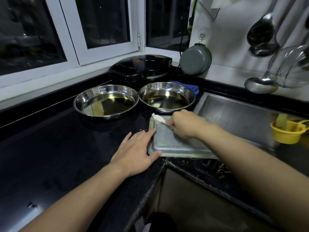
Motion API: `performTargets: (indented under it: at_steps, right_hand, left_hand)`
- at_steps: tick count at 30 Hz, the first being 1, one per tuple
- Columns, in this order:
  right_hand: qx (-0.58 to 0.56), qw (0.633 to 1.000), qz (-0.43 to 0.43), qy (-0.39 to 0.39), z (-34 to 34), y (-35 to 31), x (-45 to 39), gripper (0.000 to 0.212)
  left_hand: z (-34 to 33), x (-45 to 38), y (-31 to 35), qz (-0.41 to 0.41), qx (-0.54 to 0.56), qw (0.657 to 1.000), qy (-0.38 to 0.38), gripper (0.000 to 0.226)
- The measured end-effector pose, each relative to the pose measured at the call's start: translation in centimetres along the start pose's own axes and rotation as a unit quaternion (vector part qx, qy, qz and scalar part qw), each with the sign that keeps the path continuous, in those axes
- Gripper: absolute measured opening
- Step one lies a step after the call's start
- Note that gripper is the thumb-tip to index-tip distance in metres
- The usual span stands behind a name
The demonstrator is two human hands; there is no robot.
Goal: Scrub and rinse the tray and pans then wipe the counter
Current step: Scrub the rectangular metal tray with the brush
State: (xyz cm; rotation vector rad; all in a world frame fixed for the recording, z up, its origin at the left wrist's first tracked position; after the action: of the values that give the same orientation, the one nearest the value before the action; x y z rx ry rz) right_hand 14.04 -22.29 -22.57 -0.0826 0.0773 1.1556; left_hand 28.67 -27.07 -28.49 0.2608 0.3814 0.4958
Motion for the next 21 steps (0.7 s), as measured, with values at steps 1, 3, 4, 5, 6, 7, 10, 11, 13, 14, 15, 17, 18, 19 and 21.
performTargets:
  at_steps: [1, 3, 4, 5, 6, 7, 10, 11, 13, 14, 15, 17, 18, 19, 21]
  right_hand:
    - [-0.004, 1.000, -0.003, 0.009, -0.1, -0.6, 0.0, 0.020]
    - [0.009, 0.998, -0.043, 0.039, 0.5, 0.2, 0.2, 0.018]
    - [0.024, 0.996, -0.070, 0.049, 0.9, 1.2, 0.5, 0.015]
    - [0.042, 0.993, -0.099, 0.052, 1.4, 2.7, 1.2, 0.016]
    - [0.060, 0.989, -0.128, 0.045, 1.8, 4.3, 1.9, 0.019]
    - [0.077, 0.984, -0.155, 0.032, 2.2, 6.0, 2.8, 0.024]
    - [0.090, 0.971, -0.223, -0.001, 3.1, 10.0, 5.1, 0.025]
    - [0.071, 0.970, -0.234, -0.001, 3.1, 10.3, 5.4, 0.019]
    - [0.029, 0.972, -0.231, 0.024, 2.9, 9.3, 4.9, 0.006]
    - [0.003, 0.974, -0.223, 0.037, 2.5, 8.1, 4.3, 0.004]
    - [-0.025, 0.975, -0.214, 0.051, 1.9, 6.6, 3.7, 0.004]
    - [-0.081, 0.977, -0.187, 0.066, 0.2, 3.2, 2.1, 0.005]
    - [-0.096, 0.979, -0.166, 0.064, -0.6, 1.5, 1.4, 0.010]
    - [-0.100, 0.983, -0.144, 0.061, -1.2, 0.1, 0.7, 0.016]
    - [-0.085, 0.987, -0.126, 0.061, -1.0, -0.4, 0.5, 0.021]
  left_hand:
    - [-0.1, 0.0, 0.0, 0.001, -0.003, 1.000, -0.003, 0.080]
    - [-0.1, 0.1, 0.1, 0.003, -0.008, 1.000, -0.009, 0.080]
    - [0.0, 0.1, 0.1, 0.003, -0.010, 1.000, -0.012, 0.080]
    - [0.0, 0.2, 0.3, 0.002, -0.012, 1.000, -0.012, 0.079]
    - [0.0, 0.2, 0.4, 0.000, -0.013, 1.000, -0.011, 0.078]
    - [0.1, 0.2, 0.5, 0.000, -0.014, 1.000, -0.010, 0.078]
    - [0.1, 0.2, 0.6, 0.001, -0.017, 1.000, -0.010, 0.077]
    - [0.1, 0.2, 0.6, 0.000, -0.018, 1.000, -0.012, 0.077]
    - [0.1, 0.3, 0.8, 0.000, -0.018, 1.000, -0.017, 0.077]
    - [0.1, 0.3, 0.8, 0.000, -0.017, 1.000, -0.019, 0.077]
    - [0.1, 0.3, 0.8, 0.000, -0.017, 1.000, -0.020, 0.077]
    - [0.2, 0.3, 0.8, -0.002, -0.018, 1.000, -0.016, 0.076]
    - [0.3, 0.3, 0.8, -0.002, -0.017, 1.000, -0.014, 0.076]
    - [0.3, 0.3, 0.8, -0.003, -0.017, 1.000, -0.012, 0.076]
    - [0.2, 0.3, 0.8, -0.003, -0.021, 1.000, -0.015, 0.075]
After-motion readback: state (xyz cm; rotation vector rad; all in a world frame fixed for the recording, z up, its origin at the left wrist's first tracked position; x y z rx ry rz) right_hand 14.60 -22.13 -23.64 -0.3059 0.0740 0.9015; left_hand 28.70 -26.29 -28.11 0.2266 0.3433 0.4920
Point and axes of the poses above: each hand's wrist, its own x-axis away from the middle knuckle, its own z-axis out of the back of the hand, y = z × x, the point moved 10 cm from there along -x, towards the middle knuckle, and after that the axes turned 9 degrees about y, right-handed, at the moved point
